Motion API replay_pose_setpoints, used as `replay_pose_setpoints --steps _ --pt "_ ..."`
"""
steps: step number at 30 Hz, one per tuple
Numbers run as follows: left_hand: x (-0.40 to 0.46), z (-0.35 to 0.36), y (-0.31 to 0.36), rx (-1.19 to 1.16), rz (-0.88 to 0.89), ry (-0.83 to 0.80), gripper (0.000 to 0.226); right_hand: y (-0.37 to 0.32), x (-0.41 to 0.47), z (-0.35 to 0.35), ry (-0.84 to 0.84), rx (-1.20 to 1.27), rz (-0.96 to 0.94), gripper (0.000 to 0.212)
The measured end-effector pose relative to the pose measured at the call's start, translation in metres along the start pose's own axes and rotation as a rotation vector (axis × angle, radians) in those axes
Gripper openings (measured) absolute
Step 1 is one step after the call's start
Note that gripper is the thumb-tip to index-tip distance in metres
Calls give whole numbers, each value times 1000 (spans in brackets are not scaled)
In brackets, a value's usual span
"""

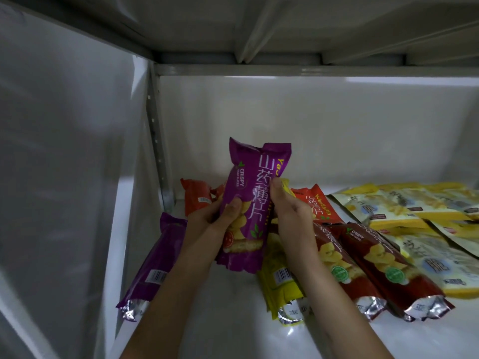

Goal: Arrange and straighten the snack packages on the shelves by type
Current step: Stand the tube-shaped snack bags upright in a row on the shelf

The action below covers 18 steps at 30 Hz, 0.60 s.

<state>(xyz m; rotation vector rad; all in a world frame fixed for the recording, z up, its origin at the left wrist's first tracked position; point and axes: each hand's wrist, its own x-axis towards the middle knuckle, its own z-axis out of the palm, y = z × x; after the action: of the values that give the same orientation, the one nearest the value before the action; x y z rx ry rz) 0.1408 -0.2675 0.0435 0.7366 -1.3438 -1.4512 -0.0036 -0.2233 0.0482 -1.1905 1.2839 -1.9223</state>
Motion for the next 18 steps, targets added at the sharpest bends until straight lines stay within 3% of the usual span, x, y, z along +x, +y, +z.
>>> replay_pose_setpoints --steps 2,5,8,11,18 --pt "0 0 0 -7 20 18 37 1 -2 1 -82 -37 23 51" --pt "0 0 0 -34 2 -21 45 6 -2 1 -46 -68 -26 52" --pt "0 0 -1 -55 -22 -96 51 10 2 0 54 -65 -116 75" --pt "1 0 -3 -70 -18 -144 42 9 5 -1 92 -49 -121 103" --pt "7 -3 -9 -109 56 -8 35 11 3 -3 -60 -48 -5 37"
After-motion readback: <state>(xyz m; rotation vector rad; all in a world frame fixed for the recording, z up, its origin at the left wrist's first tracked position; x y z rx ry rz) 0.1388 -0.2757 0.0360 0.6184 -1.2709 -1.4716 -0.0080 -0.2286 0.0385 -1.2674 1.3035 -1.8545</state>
